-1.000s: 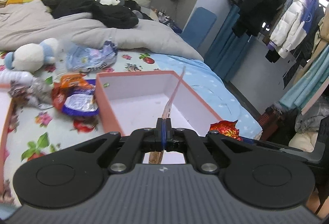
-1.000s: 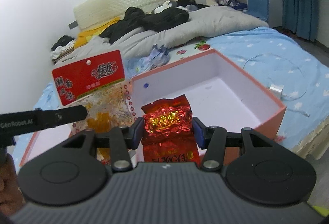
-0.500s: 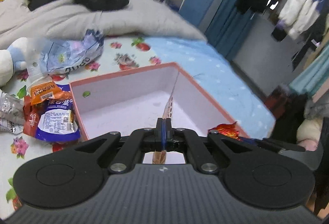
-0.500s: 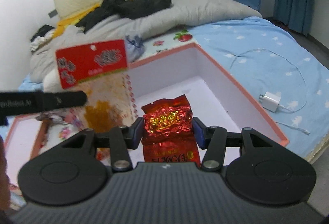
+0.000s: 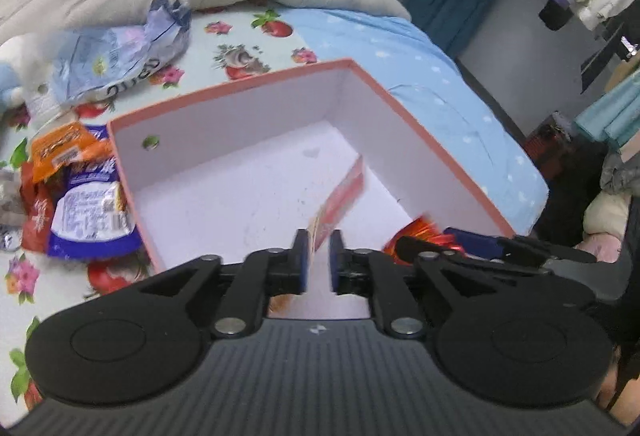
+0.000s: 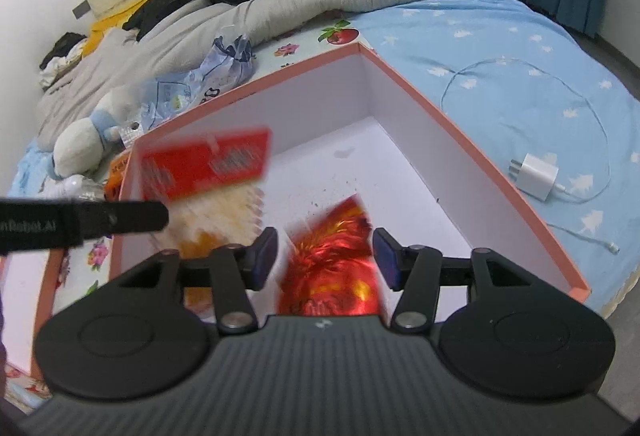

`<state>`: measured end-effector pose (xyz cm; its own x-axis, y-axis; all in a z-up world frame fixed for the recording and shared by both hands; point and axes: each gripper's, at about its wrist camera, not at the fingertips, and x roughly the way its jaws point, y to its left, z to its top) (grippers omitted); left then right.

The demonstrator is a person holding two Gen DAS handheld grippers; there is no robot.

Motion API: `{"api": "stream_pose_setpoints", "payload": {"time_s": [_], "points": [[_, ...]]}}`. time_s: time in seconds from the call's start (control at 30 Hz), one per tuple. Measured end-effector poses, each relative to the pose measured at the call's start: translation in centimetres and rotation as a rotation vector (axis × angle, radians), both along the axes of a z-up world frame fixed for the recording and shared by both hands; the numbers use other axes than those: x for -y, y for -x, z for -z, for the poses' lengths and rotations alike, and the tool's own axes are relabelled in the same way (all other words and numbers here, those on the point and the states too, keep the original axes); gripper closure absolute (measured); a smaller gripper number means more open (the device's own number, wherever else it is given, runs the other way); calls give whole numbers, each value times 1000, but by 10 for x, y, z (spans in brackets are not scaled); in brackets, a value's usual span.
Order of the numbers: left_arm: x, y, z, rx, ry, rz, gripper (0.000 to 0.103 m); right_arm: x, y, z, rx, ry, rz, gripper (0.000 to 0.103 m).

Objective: Organize snacks
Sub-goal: 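Open the right gripper over the deep pink box, dropping the candy, then withdraw the right gripper from the deep pink box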

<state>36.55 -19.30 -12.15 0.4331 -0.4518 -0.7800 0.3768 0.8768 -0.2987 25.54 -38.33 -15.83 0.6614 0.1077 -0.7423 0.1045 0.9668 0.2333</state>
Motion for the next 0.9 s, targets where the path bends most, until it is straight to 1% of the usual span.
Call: {"api": "stream_pose_setpoints", "payload": {"time_s": [0.03,0.07,0.17,0.3,0.4,0.47,0.53,0.77,0.9], "points": [[-1,3,-1,7,-12,-6,70,0,3,0,6,1,-1,31],[-3,7,-2,18,-17,-15,63,0,5,1,7,3,0,27],[-13,20,-9,32,4,-20,61,1,15,2,10,-12,16,27],[-23,43,-25,81,-4,-35,59,-2,32,-7,36,-20,30,27],[-33,64,-39,123,11,-43,48,-8,45,-19,73,-24,32,27],[-37,77,-47,151,15,-51,37,-13,55,-29,100,-17,25,27],[-42,91,-55,176,14,-62,32,-19,64,-37,122,-13,18,27],[-64,144,-70,230,38,-82,32,-39,104,-59,202,-25,-17,27],[-82,177,-78,272,50,-114,32,-50,126,-69,246,-34,-42,27]]}}
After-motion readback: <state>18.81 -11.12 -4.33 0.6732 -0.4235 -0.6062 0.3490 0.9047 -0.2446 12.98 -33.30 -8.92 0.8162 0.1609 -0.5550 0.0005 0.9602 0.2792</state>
